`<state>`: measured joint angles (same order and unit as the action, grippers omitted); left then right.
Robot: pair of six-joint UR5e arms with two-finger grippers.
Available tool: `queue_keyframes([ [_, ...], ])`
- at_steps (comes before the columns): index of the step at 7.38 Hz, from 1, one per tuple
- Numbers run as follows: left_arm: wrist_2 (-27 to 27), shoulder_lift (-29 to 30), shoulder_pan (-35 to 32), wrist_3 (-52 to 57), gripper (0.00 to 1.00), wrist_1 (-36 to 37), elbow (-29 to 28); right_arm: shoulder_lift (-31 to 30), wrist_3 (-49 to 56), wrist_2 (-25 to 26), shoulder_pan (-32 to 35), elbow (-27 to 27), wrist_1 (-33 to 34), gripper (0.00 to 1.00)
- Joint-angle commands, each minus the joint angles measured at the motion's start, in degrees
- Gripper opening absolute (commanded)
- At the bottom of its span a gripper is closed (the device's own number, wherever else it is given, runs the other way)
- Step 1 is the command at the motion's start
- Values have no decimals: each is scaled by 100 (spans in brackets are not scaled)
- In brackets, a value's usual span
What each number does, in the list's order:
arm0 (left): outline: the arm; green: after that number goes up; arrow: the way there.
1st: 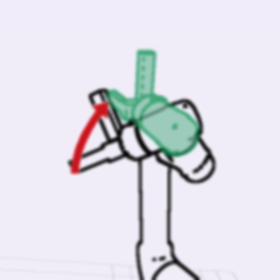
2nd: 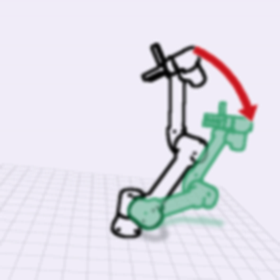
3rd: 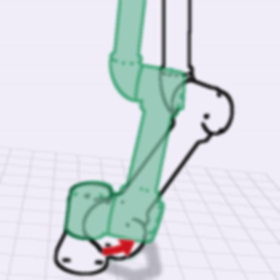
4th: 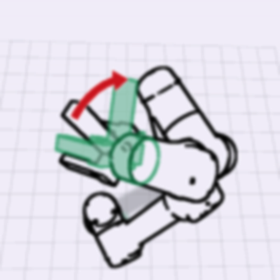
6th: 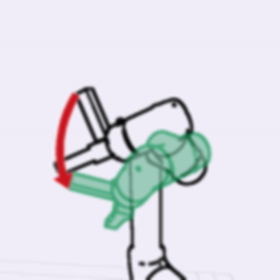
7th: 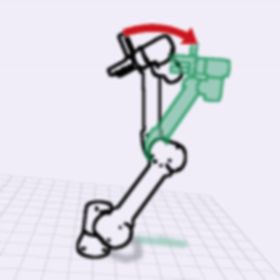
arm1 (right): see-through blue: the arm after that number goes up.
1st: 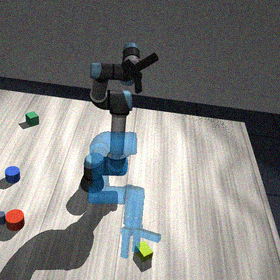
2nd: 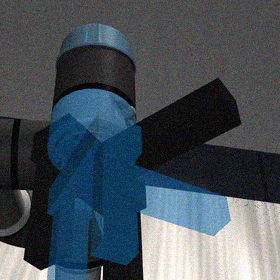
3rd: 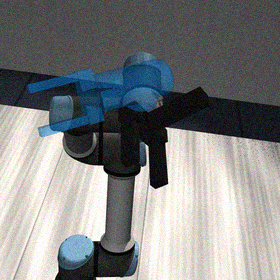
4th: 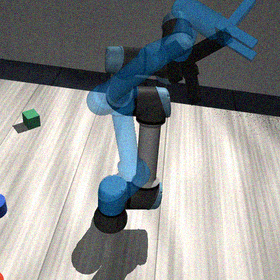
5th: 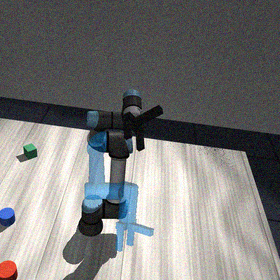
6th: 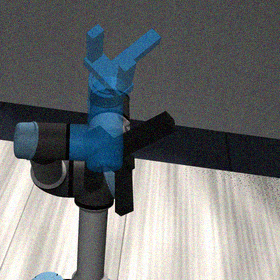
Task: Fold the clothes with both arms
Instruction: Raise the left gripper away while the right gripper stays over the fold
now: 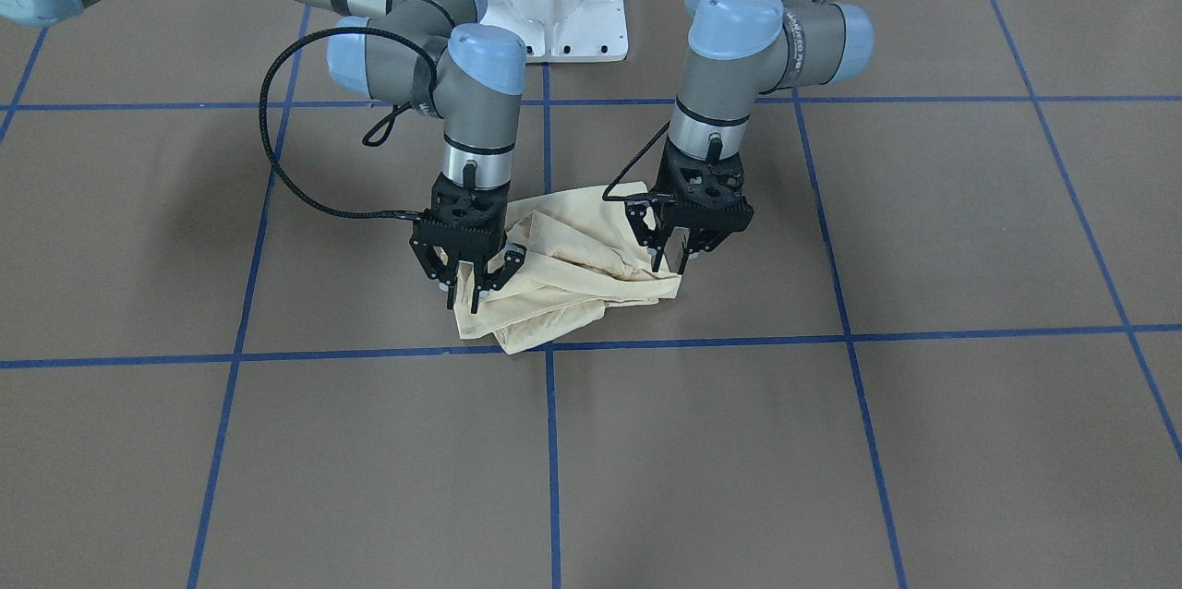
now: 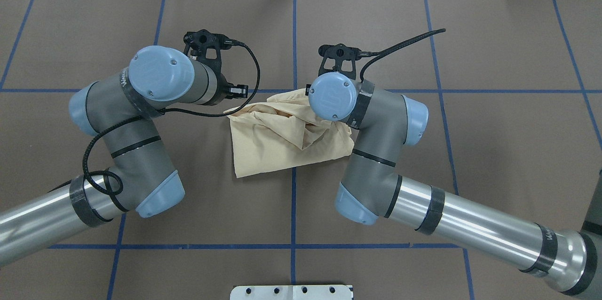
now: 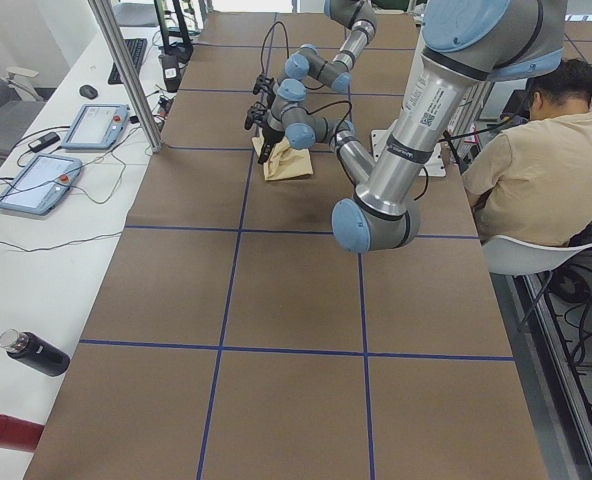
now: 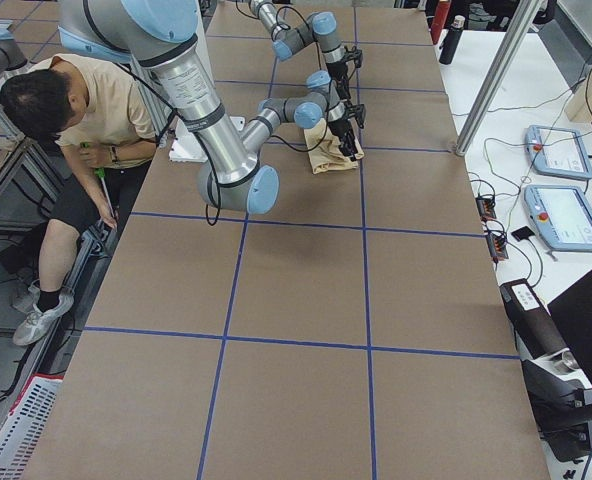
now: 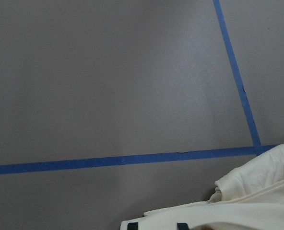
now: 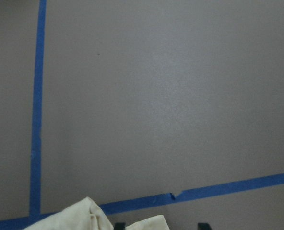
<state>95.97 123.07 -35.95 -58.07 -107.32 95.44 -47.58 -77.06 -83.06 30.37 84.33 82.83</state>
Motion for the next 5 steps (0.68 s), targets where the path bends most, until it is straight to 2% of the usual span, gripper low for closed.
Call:
queue_keyframes([
  [1, 253, -186, -376, 935, 100, -52, 54, 55, 52, -606, 188, 538, 161, 100],
  [3, 562, -344, -789, 1830, 100, -52, 54, 239, -429, -589, -170, 970, 837, 100],
  [4, 711, -414, -948, 2130, 100, -52, 54, 423, -693, -571, -450, 893, 979, 100],
  [5, 747, -441, -1019, 2229, 100, -61, 54, 747, -1000, -571, -679, 753, 1398, 100],
])
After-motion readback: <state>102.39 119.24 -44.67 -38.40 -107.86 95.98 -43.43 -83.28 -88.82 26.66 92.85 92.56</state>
